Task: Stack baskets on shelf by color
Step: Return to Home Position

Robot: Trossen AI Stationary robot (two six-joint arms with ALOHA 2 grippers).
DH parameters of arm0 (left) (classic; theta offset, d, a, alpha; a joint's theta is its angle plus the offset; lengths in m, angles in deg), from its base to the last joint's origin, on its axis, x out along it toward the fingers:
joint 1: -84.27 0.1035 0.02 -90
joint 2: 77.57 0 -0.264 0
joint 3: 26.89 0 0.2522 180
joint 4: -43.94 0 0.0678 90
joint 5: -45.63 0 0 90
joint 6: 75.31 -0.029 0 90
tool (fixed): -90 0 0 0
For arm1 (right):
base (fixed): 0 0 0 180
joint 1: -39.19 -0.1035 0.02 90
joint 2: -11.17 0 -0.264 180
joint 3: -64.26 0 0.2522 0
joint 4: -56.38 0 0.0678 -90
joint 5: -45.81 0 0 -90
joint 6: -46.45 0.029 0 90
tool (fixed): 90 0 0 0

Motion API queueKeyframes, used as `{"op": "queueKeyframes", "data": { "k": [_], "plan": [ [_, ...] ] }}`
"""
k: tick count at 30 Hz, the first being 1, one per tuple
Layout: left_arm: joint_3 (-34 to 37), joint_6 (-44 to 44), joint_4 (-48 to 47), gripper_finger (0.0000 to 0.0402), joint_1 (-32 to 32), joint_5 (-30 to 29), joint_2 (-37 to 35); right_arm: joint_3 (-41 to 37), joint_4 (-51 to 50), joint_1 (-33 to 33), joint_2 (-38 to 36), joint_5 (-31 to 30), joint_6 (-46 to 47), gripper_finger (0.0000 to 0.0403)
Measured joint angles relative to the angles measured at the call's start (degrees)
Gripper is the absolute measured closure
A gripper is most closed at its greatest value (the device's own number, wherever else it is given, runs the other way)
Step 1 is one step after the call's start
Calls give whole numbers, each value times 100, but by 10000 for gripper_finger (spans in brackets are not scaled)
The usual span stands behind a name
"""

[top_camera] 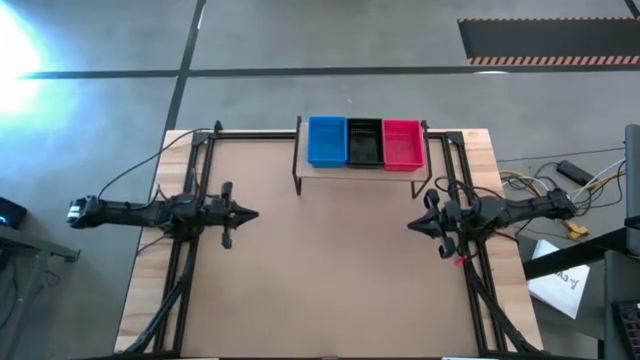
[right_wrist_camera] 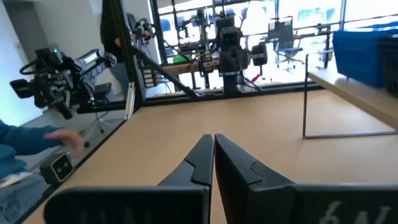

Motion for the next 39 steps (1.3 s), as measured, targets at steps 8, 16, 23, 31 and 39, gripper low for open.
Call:
{"op": "queueKeyframes", "data": {
  "k": [8,16,23,31,39],
  "plan": [
    [2,0,2,398,-2,-2,191,-57,97,336,15,360,35,394],
    [2,2,6,398,-2,-4,325,-66,115,336,50,407,-922,394],
    [2,2,7,398,-2,-4,418,-72,202,336,50,358,-1347,394],
    [2,2,-2,398,-12,-6,413,-72,229,336,50,351,-1347,394],
    [4,2,-7,398,-63,-13,-674,-72,234,336,53,347,-1347,394]
  ]
}}
